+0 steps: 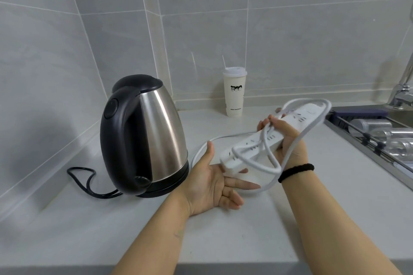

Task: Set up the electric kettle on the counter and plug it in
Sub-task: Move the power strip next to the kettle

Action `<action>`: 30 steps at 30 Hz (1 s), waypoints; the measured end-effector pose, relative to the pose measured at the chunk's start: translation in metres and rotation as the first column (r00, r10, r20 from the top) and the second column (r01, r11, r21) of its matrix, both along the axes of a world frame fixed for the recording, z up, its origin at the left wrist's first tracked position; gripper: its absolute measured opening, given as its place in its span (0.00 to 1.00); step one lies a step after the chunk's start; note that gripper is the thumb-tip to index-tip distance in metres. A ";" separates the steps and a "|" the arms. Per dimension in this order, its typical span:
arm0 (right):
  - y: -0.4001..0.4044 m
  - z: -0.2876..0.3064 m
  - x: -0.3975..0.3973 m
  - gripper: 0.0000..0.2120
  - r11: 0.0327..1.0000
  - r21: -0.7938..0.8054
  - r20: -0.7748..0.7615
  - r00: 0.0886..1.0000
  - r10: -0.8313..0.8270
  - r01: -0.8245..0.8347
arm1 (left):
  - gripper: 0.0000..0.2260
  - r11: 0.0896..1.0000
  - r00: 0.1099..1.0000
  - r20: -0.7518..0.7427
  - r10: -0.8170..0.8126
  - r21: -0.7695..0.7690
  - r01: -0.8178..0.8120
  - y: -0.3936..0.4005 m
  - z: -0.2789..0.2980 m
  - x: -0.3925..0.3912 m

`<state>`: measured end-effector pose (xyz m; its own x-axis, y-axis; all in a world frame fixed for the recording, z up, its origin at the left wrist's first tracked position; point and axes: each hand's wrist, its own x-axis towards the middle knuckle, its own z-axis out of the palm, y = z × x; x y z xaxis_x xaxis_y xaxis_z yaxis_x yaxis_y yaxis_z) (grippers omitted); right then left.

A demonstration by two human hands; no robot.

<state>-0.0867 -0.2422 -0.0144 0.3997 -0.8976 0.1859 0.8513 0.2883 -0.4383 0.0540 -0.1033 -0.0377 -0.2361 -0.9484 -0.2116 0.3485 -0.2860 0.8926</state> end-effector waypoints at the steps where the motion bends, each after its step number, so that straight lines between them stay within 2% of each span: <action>1: -0.005 -0.001 -0.005 0.20 0.997 0.047 0.023 0.998 -0.060 0.058 | 0.45 1.000 0.999 0.036 -0.011 0.000 0.011 -0.001 -0.001 0.000; 3: -0.011 -0.003 -0.014 0.18 0.972 0.152 0.032 0.982 -0.187 0.180 | 0.42 1.000 0.991 0.133 -0.011 -0.015 0.013 0.000 -0.003 -0.003; 5: -0.013 -0.003 -0.019 0.16 0.925 0.225 -0.009 0.950 -0.312 0.306 | 0.33 0.996 0.969 0.248 0.022 -0.084 -0.001 0.002 -0.004 -0.009; 7: -0.011 -0.003 -0.020 0.16 0.873 0.252 -0.107 0.908 -0.404 0.418 | 0.22 0.982 0.919 0.387 0.077 -0.189 -0.003 0.007 -0.004 -0.013; 9: -0.009 -0.004 -0.019 0.15 0.827 0.214 -0.245 0.848 -0.470 0.520 | 0.17 0.966 0.866 0.483 0.132 -0.260 -0.002 0.012 -0.004 -0.017; 11: -0.007 -0.004 -0.016 0.18 0.794 0.117 -0.349 0.773 -0.530 0.597 | 0.17 0.946 0.856 0.472 0.210 -0.320 -0.055 0.014 -0.003 -0.016; 14: -0.007 -0.004 -0.014 0.18 0.765 0.030 -0.379 0.716 -0.586 0.643 | 0.13 0.886 0.901 0.250 0.355 -0.396 -0.240 0.012 -0.001 -0.009; 18: -0.001 -0.001 -0.014 0.12 0.826 0.003 -0.347 0.775 -0.528 0.564 | 0.06 0.754 0.829 -0.061 0.555 -0.383 -0.533 0.008 0.003 -0.002; 20: 0.001 -0.001 -0.014 0.10 0.882 0.006 -0.318 0.837 -0.446 0.472 | 0.05 0.694 0.779 -0.119 0.616 -0.386 -0.608 0.006 0.004 -0.001; 23: 0.000 -0.001 -0.016 0.08 0.937 0.012 -0.314 0.891 -0.328 0.349 | 0.11 0.628 0.718 -0.114 0.687 -0.404 -0.665 0.006 0.006 0.001; 26: -0.002 -0.002 -0.019 0.11 0.967 -0.027 -0.301 0.921 -0.248 0.252 | 0.19 0.629 0.697 -0.020 0.717 -0.412 -0.659 0.005 0.006 0.003; 30: -0.001 0.001 -0.026 0.11 0.990 -0.095 -0.252 0.960 -0.124 0.103 | 0.18 0.656 0.690 0.070 0.720 -0.390 -0.646 0.004 0.005 0.003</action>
